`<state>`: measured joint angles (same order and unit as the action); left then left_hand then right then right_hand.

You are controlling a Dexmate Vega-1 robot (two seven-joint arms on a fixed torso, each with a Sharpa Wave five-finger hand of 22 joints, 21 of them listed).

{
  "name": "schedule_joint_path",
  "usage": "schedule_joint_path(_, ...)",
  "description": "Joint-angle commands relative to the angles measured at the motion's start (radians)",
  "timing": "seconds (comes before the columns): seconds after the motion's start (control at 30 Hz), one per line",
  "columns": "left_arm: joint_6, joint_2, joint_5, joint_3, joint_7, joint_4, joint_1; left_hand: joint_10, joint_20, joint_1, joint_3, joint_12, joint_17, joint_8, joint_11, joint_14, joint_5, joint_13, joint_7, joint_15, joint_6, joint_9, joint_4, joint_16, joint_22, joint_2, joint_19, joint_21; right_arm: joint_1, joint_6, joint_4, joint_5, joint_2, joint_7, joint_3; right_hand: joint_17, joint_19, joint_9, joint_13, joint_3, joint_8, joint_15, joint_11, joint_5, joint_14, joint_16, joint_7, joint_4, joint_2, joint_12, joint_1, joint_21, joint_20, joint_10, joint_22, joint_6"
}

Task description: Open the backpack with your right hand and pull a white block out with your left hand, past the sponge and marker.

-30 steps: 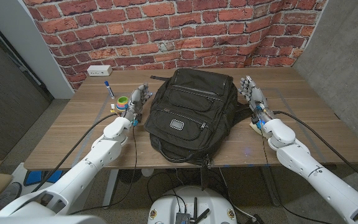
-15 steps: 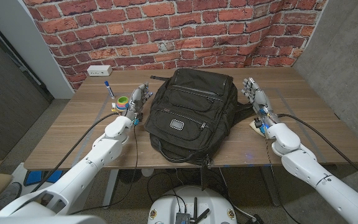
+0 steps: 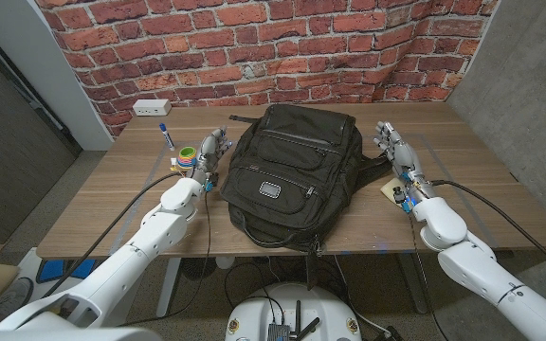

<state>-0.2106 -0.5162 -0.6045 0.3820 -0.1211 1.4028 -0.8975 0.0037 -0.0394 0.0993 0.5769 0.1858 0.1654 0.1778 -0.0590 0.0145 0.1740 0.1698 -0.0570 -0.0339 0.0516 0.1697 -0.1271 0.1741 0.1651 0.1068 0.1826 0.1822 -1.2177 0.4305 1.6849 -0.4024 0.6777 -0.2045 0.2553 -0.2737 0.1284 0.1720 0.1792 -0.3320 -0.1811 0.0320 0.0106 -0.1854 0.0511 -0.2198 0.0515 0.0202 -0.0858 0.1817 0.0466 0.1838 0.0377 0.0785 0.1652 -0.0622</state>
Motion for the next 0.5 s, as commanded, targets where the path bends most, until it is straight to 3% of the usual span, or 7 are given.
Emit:
schedule_joint_path(0.03, 0.006, -0.002, 0.002, -0.004, -0.012, 0.013, -0.009, 0.01, -0.046, 0.011, 0.009, 0.007, 0.001, 0.005, -0.002, 0.009, 0.003, 0.003, -0.005, -0.004, 0.007, 0.003, -0.004, 0.004, 0.004, 0.029, 0.013, 0.008, -0.095, 0.018, 0.093, 0.102, 0.017, -0.067, -0.041, 0.001, 0.001, 0.004, 0.002, -0.002, -0.004, 0.005, 0.001, -0.008, -0.005, -0.002, -0.007, 0.006, -0.019, 0.01, 0.012, 0.001, 0.017, 0.008, 0.002, -0.003)
schedule_joint_path(0.5, 0.018, -0.012, -0.002, -0.01, -0.021, 0.033, -0.021, 0.01, -0.047, 0.012, 0.012, 0.006, 0.001, 0.004, -0.004, 0.011, 0.003, 0.003, -0.003, -0.005, 0.008, 0.003, -0.006, 0.002, 0.004, 0.029, 0.015, 0.008, -0.173, 0.02, 0.172, 0.282, 0.015, -0.134, -0.072, 0.006, 0.006, 0.003, 0.001, -0.006, -0.005, 0.008, 0.01, -0.008, -0.018, -0.005, -0.001, 0.015, -0.021, 0.01, 0.022, 0.004, 0.02, 0.011, 0.002, -0.004)
